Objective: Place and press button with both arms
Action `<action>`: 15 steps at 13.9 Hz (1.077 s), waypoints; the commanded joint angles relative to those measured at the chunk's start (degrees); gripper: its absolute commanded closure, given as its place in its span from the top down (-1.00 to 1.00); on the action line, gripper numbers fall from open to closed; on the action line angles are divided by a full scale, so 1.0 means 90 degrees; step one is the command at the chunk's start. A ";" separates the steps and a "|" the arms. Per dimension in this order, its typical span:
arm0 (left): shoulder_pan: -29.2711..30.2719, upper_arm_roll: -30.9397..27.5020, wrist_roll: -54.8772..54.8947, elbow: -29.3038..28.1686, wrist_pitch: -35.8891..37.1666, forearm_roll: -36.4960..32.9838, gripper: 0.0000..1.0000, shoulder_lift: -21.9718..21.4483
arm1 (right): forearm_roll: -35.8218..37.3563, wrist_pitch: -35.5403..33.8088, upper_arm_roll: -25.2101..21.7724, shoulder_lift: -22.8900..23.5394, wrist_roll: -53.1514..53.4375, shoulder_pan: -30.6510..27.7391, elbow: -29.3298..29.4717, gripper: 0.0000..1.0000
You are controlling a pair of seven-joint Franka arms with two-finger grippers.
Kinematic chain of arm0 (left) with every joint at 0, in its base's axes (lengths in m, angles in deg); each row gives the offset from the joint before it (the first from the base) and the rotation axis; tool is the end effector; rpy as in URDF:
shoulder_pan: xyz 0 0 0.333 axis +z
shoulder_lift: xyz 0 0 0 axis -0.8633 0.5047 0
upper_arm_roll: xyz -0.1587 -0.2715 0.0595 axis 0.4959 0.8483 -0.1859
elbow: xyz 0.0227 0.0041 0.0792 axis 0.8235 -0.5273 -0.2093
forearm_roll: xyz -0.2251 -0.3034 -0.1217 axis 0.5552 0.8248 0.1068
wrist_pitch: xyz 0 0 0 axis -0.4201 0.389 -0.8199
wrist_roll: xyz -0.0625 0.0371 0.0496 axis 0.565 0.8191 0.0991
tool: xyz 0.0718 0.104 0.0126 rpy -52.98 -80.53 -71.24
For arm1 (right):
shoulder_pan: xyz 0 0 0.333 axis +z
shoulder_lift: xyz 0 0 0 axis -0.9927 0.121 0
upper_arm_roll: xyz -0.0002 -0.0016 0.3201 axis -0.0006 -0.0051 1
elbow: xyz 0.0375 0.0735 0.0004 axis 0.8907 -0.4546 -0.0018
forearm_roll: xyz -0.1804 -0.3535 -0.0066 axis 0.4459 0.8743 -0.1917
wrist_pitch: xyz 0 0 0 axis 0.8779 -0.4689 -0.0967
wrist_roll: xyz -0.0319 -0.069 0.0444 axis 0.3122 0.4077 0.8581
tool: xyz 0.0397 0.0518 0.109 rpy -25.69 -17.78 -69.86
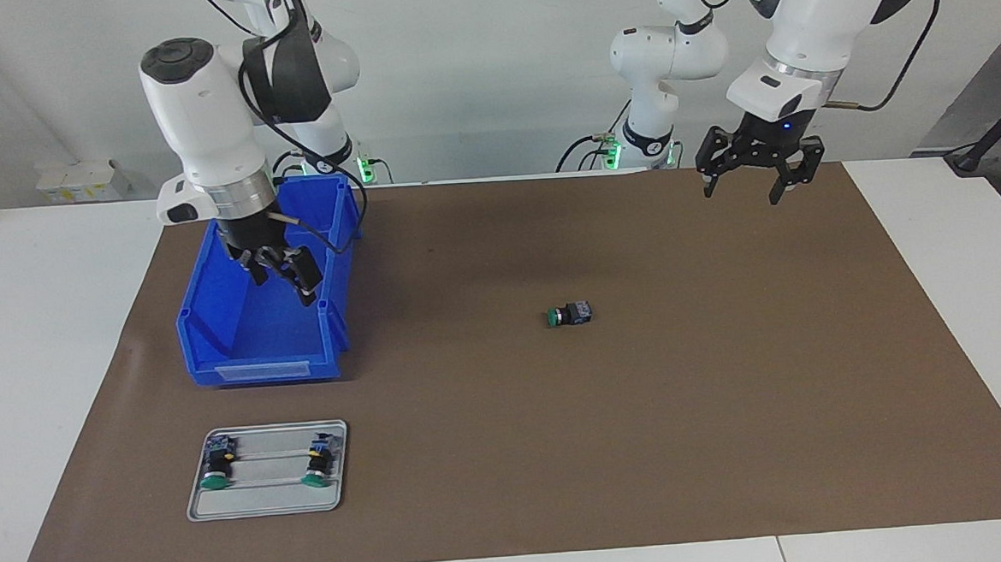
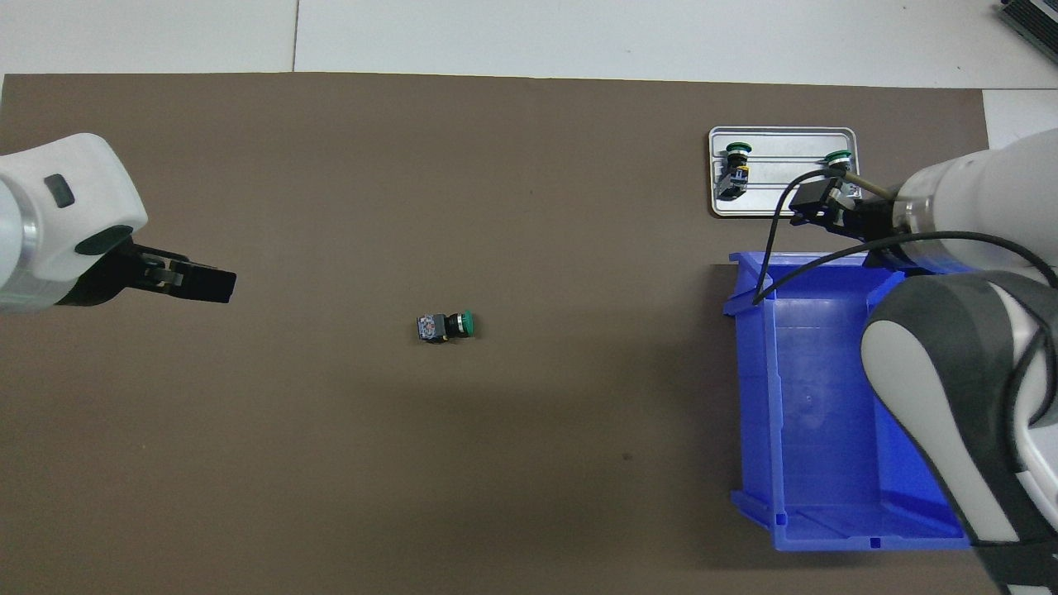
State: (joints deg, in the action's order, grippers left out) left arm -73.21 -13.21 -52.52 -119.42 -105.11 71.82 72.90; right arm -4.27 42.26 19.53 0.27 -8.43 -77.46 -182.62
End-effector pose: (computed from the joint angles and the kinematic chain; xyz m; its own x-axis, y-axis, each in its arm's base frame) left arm 0.5321 -0.1262 0.5908 0.9140 -0.3735 0.1584 -0.3846 -0.9220 0.0450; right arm 0.5838 0.0494 0.5281 0.8652 -0.4810 0.1414 -0.4760 -0.8767 -0.0700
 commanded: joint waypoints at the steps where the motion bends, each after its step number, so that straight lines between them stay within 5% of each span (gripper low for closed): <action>1: -0.0400 -0.0084 0.0925 -0.0598 -0.0683 0.0449 1.00 -0.0248 | -0.0054 -0.0640 0.0032 -0.0124 -0.0919 -0.0317 0.0414 1.00; 9: -0.1915 -0.0084 0.1963 -0.0637 -0.1776 0.0460 1.00 0.1206 | -0.0142 -0.2584 0.0003 0.0081 -0.2648 -0.0631 0.2281 1.00; 15: -0.2023 -0.0094 0.2920 -0.0696 -0.2303 0.0392 1.00 0.2055 | -0.0152 -0.2957 0.0022 -0.0026 -0.3041 -0.0524 0.2058 1.00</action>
State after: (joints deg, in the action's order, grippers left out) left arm -90.75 -13.35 -28.96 -125.35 -122.93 75.18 88.66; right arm -5.17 16.58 19.51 -0.15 -34.38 -82.40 -164.05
